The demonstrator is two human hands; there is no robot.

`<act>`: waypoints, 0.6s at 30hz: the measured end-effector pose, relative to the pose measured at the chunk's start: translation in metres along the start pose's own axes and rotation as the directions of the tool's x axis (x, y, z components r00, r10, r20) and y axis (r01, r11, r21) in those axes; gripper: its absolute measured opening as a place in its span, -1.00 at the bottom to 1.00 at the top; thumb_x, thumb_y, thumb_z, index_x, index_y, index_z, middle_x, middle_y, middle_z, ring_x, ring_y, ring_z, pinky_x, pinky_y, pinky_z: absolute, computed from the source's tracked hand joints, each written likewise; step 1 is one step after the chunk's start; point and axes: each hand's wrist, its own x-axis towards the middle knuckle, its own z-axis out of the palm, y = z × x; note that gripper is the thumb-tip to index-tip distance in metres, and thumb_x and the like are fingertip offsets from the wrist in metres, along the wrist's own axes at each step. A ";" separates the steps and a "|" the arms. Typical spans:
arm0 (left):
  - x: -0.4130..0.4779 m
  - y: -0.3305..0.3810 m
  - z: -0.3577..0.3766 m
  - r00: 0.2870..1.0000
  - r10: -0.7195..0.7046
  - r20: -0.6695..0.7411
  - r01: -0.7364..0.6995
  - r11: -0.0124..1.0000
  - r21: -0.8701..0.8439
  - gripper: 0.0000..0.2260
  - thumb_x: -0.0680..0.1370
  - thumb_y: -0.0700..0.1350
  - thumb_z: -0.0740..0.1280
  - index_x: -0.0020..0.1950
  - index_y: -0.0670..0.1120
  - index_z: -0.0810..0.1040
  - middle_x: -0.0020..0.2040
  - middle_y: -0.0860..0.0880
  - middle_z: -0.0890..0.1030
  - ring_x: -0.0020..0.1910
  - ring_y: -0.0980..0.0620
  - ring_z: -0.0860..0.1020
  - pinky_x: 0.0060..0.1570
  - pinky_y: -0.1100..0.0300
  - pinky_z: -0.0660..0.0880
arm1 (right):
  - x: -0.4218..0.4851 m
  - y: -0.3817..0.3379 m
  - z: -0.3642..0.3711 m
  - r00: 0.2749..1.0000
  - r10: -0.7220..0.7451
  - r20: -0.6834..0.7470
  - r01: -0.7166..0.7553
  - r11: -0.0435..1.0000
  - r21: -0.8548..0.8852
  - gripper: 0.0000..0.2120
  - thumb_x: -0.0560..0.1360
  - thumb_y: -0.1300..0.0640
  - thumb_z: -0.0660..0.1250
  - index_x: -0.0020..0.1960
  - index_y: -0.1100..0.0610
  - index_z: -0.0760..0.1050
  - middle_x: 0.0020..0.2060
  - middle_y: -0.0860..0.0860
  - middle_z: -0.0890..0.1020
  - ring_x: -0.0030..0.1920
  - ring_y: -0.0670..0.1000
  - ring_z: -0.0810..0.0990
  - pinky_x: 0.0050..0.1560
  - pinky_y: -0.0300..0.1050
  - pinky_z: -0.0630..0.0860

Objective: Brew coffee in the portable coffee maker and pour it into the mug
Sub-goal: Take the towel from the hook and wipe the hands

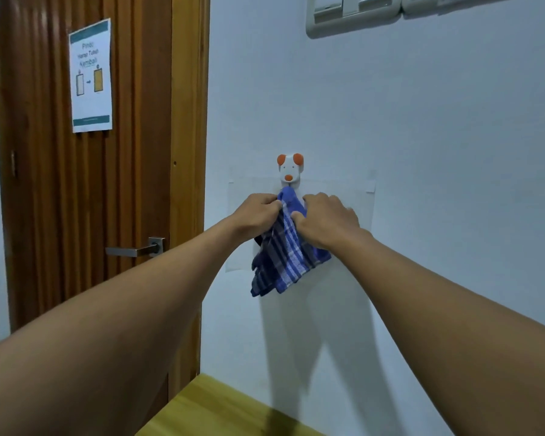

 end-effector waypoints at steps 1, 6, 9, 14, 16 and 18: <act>-0.003 0.002 0.001 1.000 0.021 -0.005 -0.021 1.000 -0.004 -0.73 0.71 -0.16 0.10 0.23 -0.21 0.53 0.05 -0.16 0.61 -0.01 -0.11 0.59 -0.11 0.23 0.50 | -0.002 0.001 -0.001 1.000 0.003 0.019 -0.003 1.000 0.027 -0.63 0.63 -0.09 0.11 0.30 0.11 0.41 0.20 0.08 0.52 0.16 0.13 0.47 0.00 0.02 0.38; -0.015 0.008 0.000 0.998 0.057 0.008 -0.058 0.998 0.025 -0.67 0.68 -0.21 0.15 0.45 -0.12 0.39 0.19 -0.13 0.58 0.09 -0.13 0.59 0.01 0.13 0.52 | -0.015 -0.001 -0.003 0.999 -0.007 0.050 0.001 0.995 0.104 -0.66 0.61 -0.04 0.14 0.32 0.06 0.42 0.16 0.05 0.57 0.07 0.11 0.54 0.03 0.02 0.51; -0.026 0.007 -0.001 0.998 0.065 0.022 -0.066 0.996 0.052 -0.63 0.67 -0.22 0.17 0.49 -0.12 0.34 0.26 -0.15 0.55 0.14 -0.12 0.56 0.11 0.08 0.52 | -0.024 0.001 -0.007 0.999 -0.002 0.032 -0.002 0.990 0.139 -0.66 0.59 0.00 0.15 0.32 0.05 0.44 0.19 0.04 0.57 0.10 0.10 0.54 0.02 -0.01 0.50; -0.061 0.006 -0.001 0.996 0.090 0.006 -0.090 0.988 0.127 -0.60 0.68 -0.17 0.19 0.52 -0.10 0.29 0.37 -0.13 0.48 0.14 -0.02 0.47 0.04 0.13 0.48 | -0.062 0.003 -0.014 0.998 0.012 -0.056 -0.002 0.985 0.173 -0.61 0.62 -0.03 0.13 0.40 0.03 0.41 0.32 0.03 0.50 0.24 0.11 0.51 0.08 0.00 0.44; -0.087 0.005 0.000 0.997 0.083 0.008 -0.083 0.985 0.152 -0.55 0.68 -0.15 0.18 0.58 -0.07 0.23 0.44 -0.12 0.43 0.22 -0.04 0.49 0.12 0.09 0.53 | -0.088 0.004 -0.017 0.997 0.023 -0.076 -0.007 0.979 0.202 -0.59 0.63 -0.06 0.13 0.45 -0.01 0.38 0.37 0.01 0.48 0.29 0.09 0.50 0.13 0.00 0.44; -0.121 0.004 0.002 0.995 0.085 0.042 -0.090 0.986 0.139 -0.53 0.68 -0.13 0.19 0.60 -0.05 0.21 0.43 -0.11 0.44 0.30 -0.07 0.49 0.20 0.05 0.53 | -0.120 0.004 -0.021 0.997 0.019 -0.077 0.000 0.968 0.249 -0.59 0.63 -0.09 0.14 0.45 -0.04 0.38 0.37 -0.01 0.48 0.29 0.06 0.50 0.18 0.01 0.45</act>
